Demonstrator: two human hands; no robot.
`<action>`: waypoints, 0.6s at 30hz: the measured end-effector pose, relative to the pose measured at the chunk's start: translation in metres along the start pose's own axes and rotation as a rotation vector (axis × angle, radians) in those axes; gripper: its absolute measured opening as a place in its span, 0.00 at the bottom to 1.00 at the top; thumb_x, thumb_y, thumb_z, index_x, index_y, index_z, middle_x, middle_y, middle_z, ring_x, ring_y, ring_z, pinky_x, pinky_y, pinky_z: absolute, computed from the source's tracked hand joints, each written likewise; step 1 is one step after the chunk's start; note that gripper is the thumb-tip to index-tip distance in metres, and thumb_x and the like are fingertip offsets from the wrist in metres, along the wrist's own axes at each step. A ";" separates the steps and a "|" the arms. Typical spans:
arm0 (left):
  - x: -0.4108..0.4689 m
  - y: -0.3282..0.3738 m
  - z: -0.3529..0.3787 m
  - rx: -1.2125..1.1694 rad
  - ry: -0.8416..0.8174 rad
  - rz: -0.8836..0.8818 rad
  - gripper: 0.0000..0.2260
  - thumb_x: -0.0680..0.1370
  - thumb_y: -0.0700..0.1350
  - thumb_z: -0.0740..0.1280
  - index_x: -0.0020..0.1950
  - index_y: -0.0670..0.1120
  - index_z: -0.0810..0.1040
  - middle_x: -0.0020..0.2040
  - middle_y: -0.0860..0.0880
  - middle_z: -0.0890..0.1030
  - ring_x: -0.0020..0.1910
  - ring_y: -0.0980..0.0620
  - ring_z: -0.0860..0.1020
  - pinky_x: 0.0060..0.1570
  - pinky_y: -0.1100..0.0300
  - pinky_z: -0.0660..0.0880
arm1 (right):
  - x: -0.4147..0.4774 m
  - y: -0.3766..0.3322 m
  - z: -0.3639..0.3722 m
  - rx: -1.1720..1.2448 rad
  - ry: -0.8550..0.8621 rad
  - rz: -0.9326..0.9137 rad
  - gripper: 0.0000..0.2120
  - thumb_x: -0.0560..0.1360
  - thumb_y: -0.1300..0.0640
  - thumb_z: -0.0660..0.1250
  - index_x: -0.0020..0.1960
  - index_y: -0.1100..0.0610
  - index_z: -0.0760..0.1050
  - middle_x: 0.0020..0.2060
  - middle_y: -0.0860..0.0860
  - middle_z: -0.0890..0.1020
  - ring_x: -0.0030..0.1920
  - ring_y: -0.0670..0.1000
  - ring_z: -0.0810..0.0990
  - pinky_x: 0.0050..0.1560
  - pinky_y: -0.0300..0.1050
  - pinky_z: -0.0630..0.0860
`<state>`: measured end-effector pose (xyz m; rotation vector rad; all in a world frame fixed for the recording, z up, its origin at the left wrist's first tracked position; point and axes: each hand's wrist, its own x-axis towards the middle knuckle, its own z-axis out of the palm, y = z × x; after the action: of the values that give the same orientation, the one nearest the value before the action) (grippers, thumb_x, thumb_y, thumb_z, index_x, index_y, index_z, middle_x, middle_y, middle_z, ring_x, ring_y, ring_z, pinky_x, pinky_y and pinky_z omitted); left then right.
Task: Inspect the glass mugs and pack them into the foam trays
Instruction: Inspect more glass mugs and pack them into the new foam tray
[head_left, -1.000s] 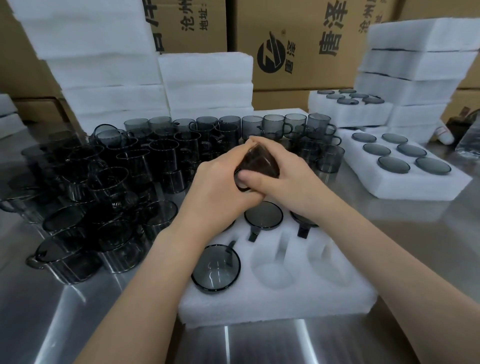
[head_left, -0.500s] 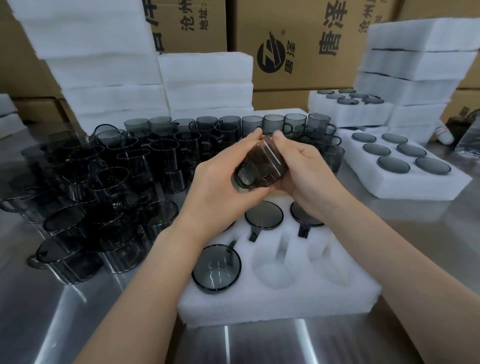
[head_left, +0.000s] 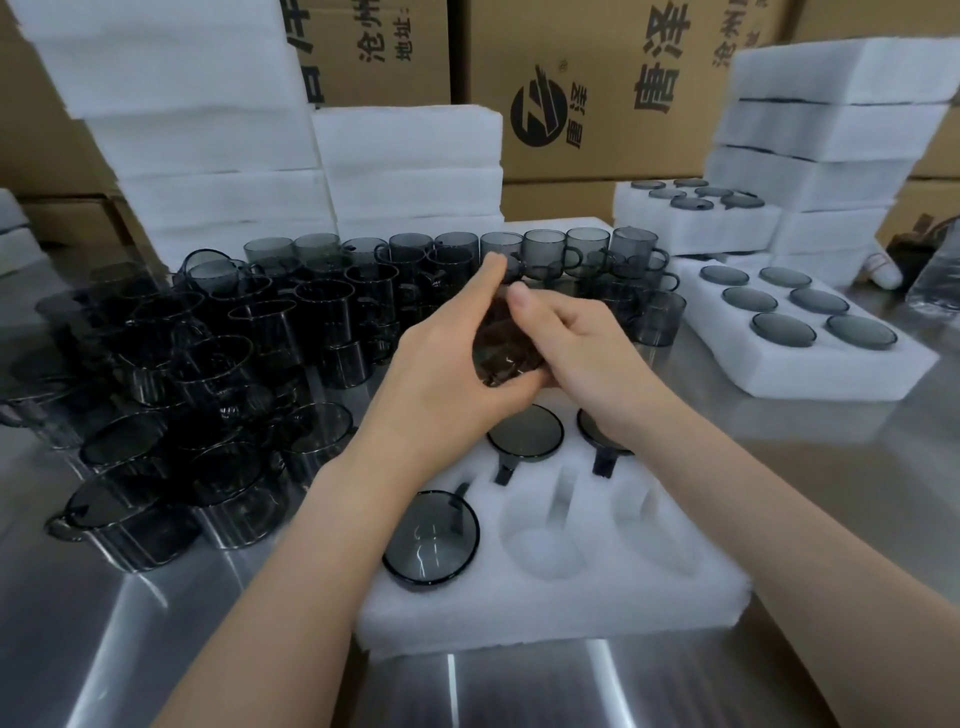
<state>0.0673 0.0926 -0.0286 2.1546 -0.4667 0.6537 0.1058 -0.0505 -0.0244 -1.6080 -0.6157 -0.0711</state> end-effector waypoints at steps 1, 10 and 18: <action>0.000 0.000 0.000 0.006 0.003 0.005 0.39 0.69 0.48 0.77 0.77 0.50 0.64 0.63 0.56 0.78 0.59 0.66 0.73 0.54 0.82 0.64 | 0.000 0.000 0.000 0.021 0.009 0.024 0.14 0.83 0.51 0.59 0.47 0.51 0.82 0.38 0.46 0.85 0.41 0.43 0.83 0.39 0.38 0.79; -0.004 0.008 -0.004 0.007 -0.042 0.211 0.37 0.69 0.34 0.74 0.76 0.46 0.66 0.73 0.55 0.65 0.75 0.59 0.62 0.73 0.67 0.57 | 0.005 -0.004 -0.009 0.393 -0.014 0.321 0.16 0.82 0.50 0.62 0.54 0.61 0.81 0.45 0.58 0.86 0.45 0.54 0.85 0.40 0.48 0.83; -0.003 0.005 -0.004 -0.059 -0.030 0.104 0.40 0.71 0.39 0.75 0.77 0.56 0.60 0.78 0.53 0.61 0.78 0.57 0.53 0.75 0.45 0.61 | 0.005 -0.003 -0.014 0.646 -0.398 0.386 0.31 0.74 0.37 0.61 0.67 0.58 0.73 0.58 0.59 0.81 0.55 0.57 0.83 0.53 0.53 0.81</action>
<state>0.0610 0.0931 -0.0248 2.0977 -0.6104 0.6578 0.1130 -0.0617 -0.0182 -1.0801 -0.5422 0.6841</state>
